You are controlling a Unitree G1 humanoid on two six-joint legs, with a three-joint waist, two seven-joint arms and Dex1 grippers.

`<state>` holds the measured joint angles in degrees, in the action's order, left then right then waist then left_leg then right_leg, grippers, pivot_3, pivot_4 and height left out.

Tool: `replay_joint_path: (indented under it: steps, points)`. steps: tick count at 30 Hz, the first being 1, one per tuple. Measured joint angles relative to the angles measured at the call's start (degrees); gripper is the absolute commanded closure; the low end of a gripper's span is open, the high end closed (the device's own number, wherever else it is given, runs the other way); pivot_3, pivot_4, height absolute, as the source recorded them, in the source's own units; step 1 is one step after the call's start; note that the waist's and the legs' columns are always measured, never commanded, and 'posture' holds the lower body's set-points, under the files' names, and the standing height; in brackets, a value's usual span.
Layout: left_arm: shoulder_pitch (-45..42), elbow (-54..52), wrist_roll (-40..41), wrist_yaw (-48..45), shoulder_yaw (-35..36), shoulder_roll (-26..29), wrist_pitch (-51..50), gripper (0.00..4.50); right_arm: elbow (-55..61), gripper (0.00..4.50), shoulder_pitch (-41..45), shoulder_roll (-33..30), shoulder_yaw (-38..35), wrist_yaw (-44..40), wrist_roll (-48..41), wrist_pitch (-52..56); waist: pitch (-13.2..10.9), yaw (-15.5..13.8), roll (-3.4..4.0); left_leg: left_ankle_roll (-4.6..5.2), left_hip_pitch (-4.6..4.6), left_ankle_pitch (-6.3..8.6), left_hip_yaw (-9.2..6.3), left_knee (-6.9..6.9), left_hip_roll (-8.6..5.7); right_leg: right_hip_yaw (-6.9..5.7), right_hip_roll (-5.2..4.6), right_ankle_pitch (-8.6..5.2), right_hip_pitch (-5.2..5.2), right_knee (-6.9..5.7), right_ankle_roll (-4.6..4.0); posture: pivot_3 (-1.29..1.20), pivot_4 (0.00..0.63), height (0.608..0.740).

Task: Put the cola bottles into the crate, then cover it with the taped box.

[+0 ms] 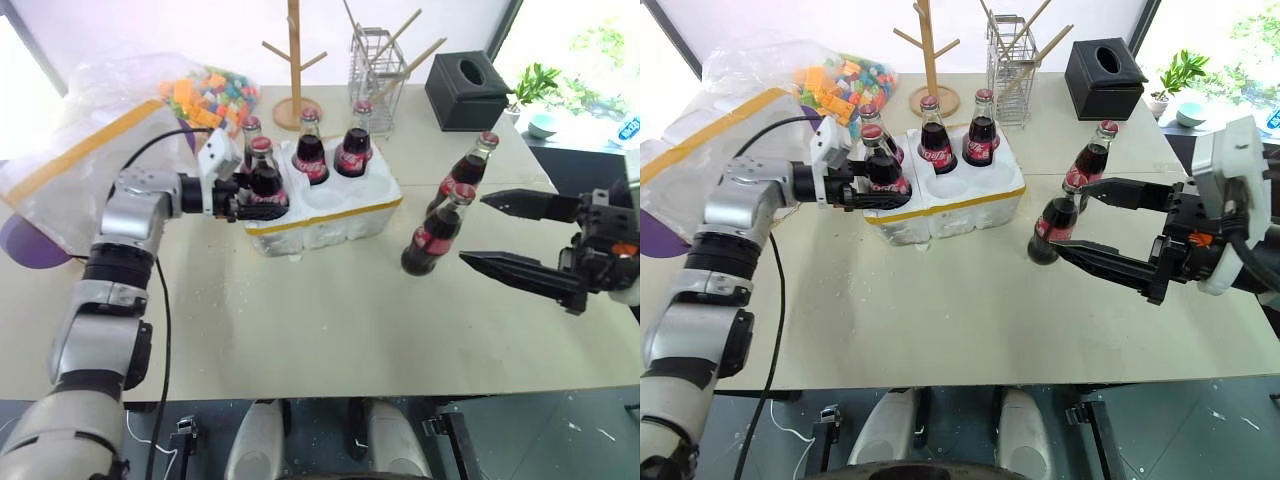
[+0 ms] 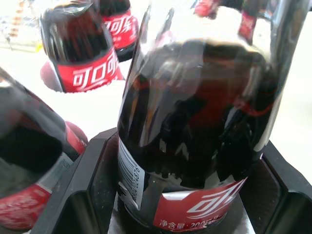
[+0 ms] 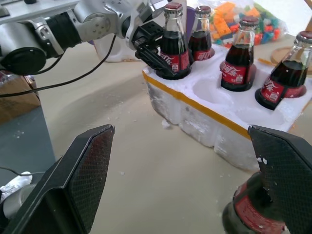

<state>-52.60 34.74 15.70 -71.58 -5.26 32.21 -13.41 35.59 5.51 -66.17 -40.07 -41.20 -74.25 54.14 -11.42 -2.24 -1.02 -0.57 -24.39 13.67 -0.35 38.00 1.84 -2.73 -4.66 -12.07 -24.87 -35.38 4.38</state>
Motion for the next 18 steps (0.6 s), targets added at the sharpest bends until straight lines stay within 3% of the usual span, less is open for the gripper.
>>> replay_joint_path:
  steps: [1, 7, 18]
  points:
    - [0.31, -0.39, 0.08, 0.55, 0.50, -0.07, -0.21, 0.01, -0.02, 0.00, -0.74, 0.02, 0.15, -0.20, 0.92, 0.00, 0.00, 0.00, -0.01, 0.00, 0.01, 0.00, 0.00, 0.00, 0.00, 0.00, 0.00, 0.00, 0.01, 0.00, 0.00, 0.00, 0.150, 0.740]
    - [4.13, -9.11, 3.38, 0.75, 4.33, 2.05, -6.52, 0.01, -1.42, 0.00, -4.88, 2.59, 0.55, 0.21, 4.65, 0.08, 0.01, 0.15, 0.00, 0.00, 0.06, 0.00, 0.00, 0.03, 0.00, 0.02, 0.00, 0.00, 0.04, -0.07, 0.00, 0.00, 0.150, 0.740]
    - [10.31, -40.90, 31.67, -0.27, 20.75, 16.96, -38.37, 0.01, -1.87, 0.00, -7.92, 14.18, 9.05, 6.31, 13.62, -3.92, 0.05, 0.36, 0.08, 0.00, 0.35, 0.00, 0.04, 0.03, 0.00, 0.13, 0.01, -0.14, 0.24, -0.08, -0.18, 0.00, 0.150, 0.740]
